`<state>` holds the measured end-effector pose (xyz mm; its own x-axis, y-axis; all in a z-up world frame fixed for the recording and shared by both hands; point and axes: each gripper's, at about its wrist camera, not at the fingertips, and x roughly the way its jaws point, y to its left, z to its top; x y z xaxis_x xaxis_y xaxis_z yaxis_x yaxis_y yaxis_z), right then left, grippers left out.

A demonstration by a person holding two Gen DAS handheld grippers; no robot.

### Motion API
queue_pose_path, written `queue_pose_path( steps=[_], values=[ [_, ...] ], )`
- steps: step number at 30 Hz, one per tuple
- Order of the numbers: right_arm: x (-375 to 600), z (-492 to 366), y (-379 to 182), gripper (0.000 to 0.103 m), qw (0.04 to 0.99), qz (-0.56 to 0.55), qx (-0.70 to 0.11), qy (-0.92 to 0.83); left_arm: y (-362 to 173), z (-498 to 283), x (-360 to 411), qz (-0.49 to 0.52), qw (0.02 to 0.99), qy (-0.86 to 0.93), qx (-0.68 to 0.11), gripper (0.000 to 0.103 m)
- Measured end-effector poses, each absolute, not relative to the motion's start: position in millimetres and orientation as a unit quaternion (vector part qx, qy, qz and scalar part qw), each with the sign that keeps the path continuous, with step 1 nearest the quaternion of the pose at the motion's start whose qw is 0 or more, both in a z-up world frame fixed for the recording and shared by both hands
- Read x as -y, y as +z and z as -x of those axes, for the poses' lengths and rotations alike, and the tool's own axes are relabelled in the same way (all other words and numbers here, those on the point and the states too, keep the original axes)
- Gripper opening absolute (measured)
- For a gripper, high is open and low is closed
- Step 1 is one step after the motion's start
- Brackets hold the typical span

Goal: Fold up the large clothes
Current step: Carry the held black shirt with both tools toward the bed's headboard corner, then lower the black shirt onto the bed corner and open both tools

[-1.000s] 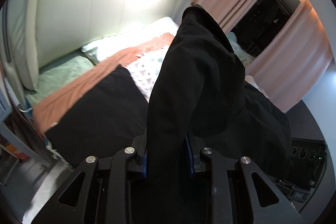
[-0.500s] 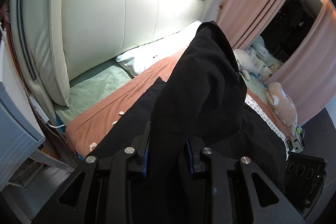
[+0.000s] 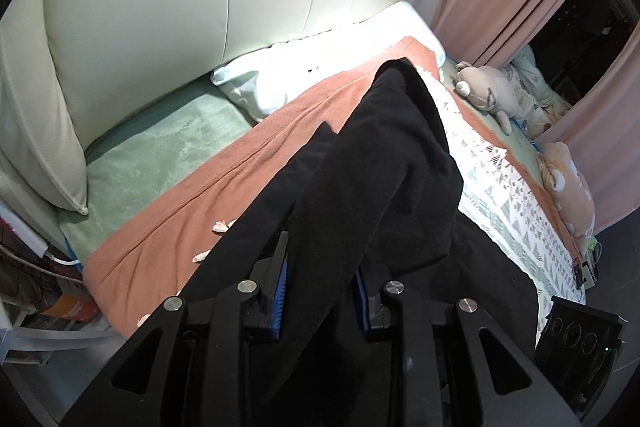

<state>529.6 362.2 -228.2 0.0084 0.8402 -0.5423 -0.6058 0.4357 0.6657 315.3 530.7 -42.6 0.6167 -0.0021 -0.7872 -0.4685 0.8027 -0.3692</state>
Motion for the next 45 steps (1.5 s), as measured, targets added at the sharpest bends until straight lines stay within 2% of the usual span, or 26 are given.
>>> queue_pose_path(
  steps=[5,7,9,11,13,15,22,29,34,38,40,41,42,45],
  values=[
    [-345,-557,-266,0.013,0.700,-0.136,-0.496,0.495,-83,-321,-544,0.298,0.832,0.152,-0.443,0.029],
    [-332,-568,-284,0.013,0.699,-0.158,-0.502,0.483,-96,-318,-551,0.315,0.819,0.159,-0.453,0.037],
    [-312,-574,-305,0.013,0.700,-0.181,-0.504,0.472,-101,-314,-553,0.310,0.816,0.172,-0.457,0.057],
    [-294,-575,-315,0.013,0.694,-0.203,-0.507,0.470,-95,-302,-547,0.292,0.817,0.191,-0.459,0.073],
    [-293,-579,-314,0.013,0.691,-0.204,-0.519,0.460,-83,-283,-537,0.286,0.825,0.210,-0.439,0.078],
    [-289,-575,-302,0.013,0.709,-0.186,-0.500,0.460,-70,-267,-519,0.266,0.838,0.205,-0.430,0.091],
    [-311,-551,-296,0.012,0.731,-0.185,-0.483,0.446,-70,-212,-504,0.287,0.841,0.243,-0.390,0.092],
    [-318,-528,-298,0.012,0.754,-0.184,-0.464,0.426,-92,-160,-492,0.314,0.836,0.292,-0.343,0.091],
    [-323,-533,-303,0.018,0.734,-0.194,-0.490,0.428,-98,-141,-475,0.294,0.825,0.351,-0.332,0.092],
    [-304,-536,-293,0.027,0.729,-0.204,-0.493,0.429,-109,-126,-477,0.309,0.816,0.373,-0.314,0.091],
    [-293,-537,-294,0.027,0.728,-0.214,-0.495,0.424,-119,-124,-486,0.330,0.808,0.372,-0.315,0.076],
    [-292,-538,-295,0.027,0.726,-0.216,-0.495,0.425,-122,-123,-491,0.340,0.806,0.370,-0.313,0.059],
    [-289,-539,-296,0.027,0.727,-0.216,-0.493,0.426,-125,-122,-491,0.346,0.807,0.367,-0.308,0.054],
    [-288,-544,-301,0.027,0.733,-0.222,-0.484,0.423,-130,-127,-499,0.348,0.808,0.361,-0.309,0.050]
  ],
)
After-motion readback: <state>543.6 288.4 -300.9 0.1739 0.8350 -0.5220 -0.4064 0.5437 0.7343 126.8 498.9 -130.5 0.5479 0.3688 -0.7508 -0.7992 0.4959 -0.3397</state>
